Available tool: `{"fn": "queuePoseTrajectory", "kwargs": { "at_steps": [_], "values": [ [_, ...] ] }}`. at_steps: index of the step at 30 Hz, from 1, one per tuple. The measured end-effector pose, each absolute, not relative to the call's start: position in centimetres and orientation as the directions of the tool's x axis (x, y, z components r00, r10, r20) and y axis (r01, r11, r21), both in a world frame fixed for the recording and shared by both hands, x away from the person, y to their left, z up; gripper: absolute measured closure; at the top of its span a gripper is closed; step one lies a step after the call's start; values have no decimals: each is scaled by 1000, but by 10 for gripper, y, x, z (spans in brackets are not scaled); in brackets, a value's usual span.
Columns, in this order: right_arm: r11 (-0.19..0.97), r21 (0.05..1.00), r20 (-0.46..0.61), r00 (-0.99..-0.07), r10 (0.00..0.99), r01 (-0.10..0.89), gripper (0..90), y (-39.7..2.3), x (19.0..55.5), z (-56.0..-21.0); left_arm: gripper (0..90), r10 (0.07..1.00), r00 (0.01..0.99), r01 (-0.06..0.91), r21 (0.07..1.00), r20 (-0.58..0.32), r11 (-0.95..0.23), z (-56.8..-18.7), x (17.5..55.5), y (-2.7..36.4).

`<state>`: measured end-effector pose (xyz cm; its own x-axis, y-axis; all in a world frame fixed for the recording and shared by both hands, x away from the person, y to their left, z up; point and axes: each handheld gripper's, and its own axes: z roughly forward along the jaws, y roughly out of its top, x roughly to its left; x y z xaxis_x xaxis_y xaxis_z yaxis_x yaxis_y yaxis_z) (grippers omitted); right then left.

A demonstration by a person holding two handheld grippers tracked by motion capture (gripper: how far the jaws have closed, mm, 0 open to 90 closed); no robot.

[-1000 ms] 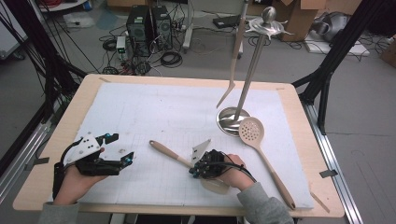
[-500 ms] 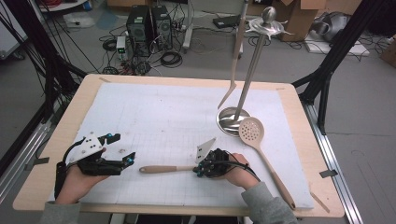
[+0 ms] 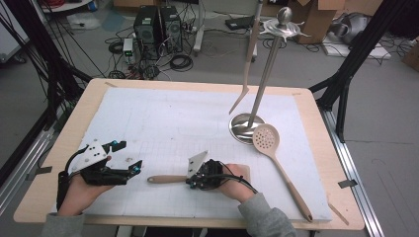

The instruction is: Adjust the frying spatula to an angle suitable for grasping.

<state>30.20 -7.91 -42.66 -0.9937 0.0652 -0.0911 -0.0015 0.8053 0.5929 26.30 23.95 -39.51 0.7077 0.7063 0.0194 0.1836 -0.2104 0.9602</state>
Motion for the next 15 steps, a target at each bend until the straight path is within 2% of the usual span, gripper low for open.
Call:
{"fn": "queuePoseTrajectory", "kwargs": {
  "at_steps": [15],
  "values": [
    [796, 590, -53, -976, 209, 139, 900, -71, 323, -427, 138, 701, 713, 182, 959, 22, -216, -395, 263, 238]
  ]
}}
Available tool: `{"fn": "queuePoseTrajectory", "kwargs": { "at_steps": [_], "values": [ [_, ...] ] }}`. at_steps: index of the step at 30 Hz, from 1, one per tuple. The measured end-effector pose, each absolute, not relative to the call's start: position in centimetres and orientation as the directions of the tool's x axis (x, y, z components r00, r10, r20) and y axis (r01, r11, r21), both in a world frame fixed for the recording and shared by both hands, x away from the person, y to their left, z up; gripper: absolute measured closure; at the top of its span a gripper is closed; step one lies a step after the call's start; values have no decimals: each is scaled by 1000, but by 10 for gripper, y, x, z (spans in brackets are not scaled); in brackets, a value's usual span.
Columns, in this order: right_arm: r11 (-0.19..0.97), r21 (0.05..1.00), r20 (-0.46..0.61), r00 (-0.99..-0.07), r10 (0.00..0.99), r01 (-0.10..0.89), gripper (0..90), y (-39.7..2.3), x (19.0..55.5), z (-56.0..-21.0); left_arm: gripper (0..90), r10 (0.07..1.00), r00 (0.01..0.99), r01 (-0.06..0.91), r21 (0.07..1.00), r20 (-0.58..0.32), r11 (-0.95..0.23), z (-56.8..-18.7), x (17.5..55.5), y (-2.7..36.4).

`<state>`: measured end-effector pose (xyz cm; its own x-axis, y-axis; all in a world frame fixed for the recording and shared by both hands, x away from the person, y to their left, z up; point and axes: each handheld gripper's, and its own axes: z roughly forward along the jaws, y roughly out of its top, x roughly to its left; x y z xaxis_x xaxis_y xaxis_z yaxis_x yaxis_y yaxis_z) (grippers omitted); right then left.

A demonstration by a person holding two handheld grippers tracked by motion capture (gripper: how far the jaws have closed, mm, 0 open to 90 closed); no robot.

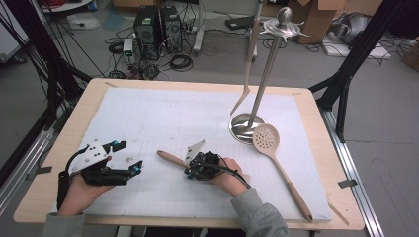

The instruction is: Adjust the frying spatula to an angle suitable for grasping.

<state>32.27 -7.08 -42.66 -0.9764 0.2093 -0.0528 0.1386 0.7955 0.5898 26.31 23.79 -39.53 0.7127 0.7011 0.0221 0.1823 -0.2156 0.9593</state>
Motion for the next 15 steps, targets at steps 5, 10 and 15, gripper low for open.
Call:
{"fn": "queuePoseTrajectory", "kwargs": {
  "at_steps": [5, 10, 15],
  "values": [
    [778, 611, -46, -974, 220, 146, 900, -70, 320, -423, 138, 699, 715, 186, 958, 20, -218, -396, 264, 238],
    [740, 654, -50, -967, 252, 159, 900, -76, 319, -415, 138, 701, 713, 182, 960, 21, -214, -395, 263, 238],
    [729, 647, -34, -948, 317, 221, 900, -91, 325, -413, 138, 700, 714, 189, 957, 20, -220, -397, 264, 237]
  ]
}}
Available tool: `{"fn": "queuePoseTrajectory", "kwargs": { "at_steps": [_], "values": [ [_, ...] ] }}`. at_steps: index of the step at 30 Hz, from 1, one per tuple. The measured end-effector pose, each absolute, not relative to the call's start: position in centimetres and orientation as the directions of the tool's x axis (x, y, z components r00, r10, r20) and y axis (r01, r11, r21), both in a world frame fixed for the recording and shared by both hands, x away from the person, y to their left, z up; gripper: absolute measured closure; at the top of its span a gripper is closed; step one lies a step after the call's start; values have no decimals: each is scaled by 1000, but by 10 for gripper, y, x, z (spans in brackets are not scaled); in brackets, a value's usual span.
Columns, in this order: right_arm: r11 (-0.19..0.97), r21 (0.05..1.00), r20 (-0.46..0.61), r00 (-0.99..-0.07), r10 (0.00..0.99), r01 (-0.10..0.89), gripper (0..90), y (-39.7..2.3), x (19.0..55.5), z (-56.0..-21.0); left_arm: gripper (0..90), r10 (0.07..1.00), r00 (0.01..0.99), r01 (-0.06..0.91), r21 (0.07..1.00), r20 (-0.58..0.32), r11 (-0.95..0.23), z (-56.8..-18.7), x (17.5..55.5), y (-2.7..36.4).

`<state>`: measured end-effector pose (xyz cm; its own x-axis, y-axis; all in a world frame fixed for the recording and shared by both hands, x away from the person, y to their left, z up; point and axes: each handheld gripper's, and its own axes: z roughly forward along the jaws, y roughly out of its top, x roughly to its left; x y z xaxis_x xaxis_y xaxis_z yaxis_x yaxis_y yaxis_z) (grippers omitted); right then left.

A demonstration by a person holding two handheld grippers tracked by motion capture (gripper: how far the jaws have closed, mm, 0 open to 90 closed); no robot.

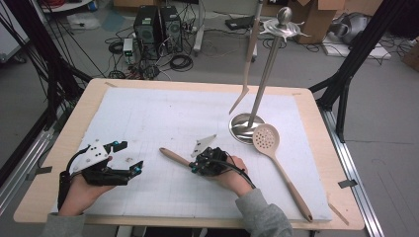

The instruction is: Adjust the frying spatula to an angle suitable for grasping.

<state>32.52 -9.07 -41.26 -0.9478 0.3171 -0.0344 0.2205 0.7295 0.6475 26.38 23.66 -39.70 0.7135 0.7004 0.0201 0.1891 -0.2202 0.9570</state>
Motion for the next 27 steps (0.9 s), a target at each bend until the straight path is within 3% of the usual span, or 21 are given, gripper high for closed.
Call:
{"fn": "queuePoseTrajectory", "kwargs": {
  "at_steps": [27],
  "values": [
    [747, 630, -43, -951, 307, 213, 898, -89, 324, -414, 138, 700, 714, 191, 956, 20, -222, -398, 264, 237]
  ]
}}
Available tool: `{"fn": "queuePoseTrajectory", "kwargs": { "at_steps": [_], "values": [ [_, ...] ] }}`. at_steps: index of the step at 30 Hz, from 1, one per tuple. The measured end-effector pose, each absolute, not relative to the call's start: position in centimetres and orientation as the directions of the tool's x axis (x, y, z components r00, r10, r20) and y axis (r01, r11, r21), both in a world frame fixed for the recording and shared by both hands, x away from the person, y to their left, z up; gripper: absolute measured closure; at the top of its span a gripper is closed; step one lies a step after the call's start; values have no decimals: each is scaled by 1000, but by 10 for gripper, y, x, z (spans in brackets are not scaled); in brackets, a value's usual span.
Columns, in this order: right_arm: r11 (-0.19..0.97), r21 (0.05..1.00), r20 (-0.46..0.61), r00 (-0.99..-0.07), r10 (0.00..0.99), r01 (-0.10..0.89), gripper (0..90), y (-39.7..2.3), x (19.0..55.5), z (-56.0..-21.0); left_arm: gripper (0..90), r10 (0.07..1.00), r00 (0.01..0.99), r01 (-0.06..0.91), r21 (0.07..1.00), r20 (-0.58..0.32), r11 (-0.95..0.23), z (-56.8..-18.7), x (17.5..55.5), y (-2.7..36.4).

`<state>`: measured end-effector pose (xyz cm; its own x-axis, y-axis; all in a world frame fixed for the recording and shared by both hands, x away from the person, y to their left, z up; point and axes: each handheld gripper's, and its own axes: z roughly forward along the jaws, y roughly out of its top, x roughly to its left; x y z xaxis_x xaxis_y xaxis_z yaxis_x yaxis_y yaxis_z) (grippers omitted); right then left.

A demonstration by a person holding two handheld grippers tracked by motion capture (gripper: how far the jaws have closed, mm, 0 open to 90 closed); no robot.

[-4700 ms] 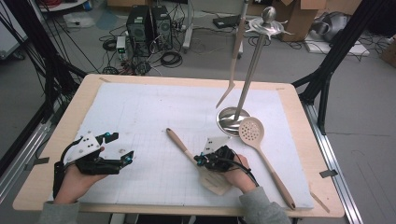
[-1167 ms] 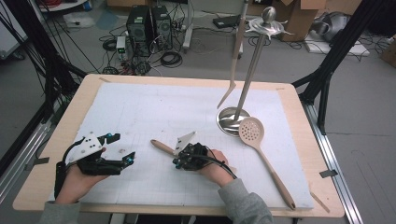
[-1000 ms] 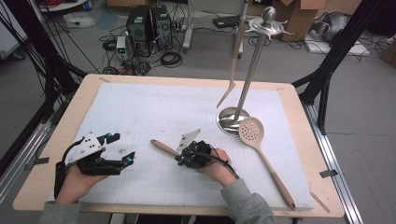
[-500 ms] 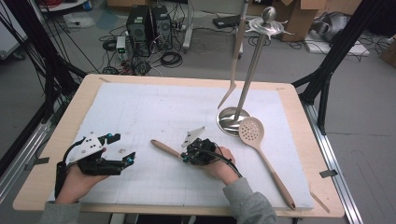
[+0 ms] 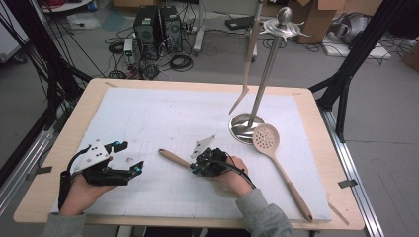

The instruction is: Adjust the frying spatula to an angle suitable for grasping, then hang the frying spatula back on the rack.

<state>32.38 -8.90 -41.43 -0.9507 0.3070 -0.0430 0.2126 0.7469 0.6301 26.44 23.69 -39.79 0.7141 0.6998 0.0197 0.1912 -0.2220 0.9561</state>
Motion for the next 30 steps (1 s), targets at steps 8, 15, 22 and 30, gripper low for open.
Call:
{"fn": "queuePoseTrajectory", "kwargs": {
  "at_steps": [8, 15, 22, 30],
  "values": [
    [716, 669, -79, -940, 332, 197, 697, -100, 317, -405, 138, 701, 712, 183, 959, 21, -215, -395, 263, 239],
    [689, 691, -57, -933, 354, 219, 337, -116, 314, -401, 137, 693, 720, 165, 964, 28, -210, -393, 262, 239],
    [686, 685, -41, -926, 376, 247, 131, -130, 315, -401, 137, 690, 723, 172, 961, 27, -218, -395, 264, 237],
    [707, 663, -46, -929, 368, 247, 154, -126, 315, -405, 137, 691, 722, 174, 961, 24, -215, -395, 264, 236]
  ]
}}
